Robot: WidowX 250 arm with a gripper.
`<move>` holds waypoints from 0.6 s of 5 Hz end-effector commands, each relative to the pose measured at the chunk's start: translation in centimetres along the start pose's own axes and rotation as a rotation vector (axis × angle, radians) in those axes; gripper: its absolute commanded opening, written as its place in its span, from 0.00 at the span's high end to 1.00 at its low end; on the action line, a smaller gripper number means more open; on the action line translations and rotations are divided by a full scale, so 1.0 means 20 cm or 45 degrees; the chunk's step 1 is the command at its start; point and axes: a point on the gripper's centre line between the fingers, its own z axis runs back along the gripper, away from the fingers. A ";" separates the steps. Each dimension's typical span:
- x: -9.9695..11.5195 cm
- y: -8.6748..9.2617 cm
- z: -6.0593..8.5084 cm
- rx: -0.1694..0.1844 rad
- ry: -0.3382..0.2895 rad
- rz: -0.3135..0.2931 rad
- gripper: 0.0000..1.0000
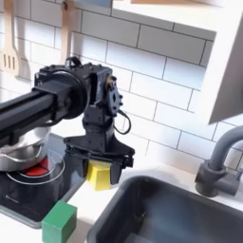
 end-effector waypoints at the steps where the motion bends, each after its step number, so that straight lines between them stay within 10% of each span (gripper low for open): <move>1: -0.01 -0.01 0.00 0.003 -0.005 -0.009 1.00; 3: -0.02 -0.01 0.02 -0.021 -0.005 -0.016 1.00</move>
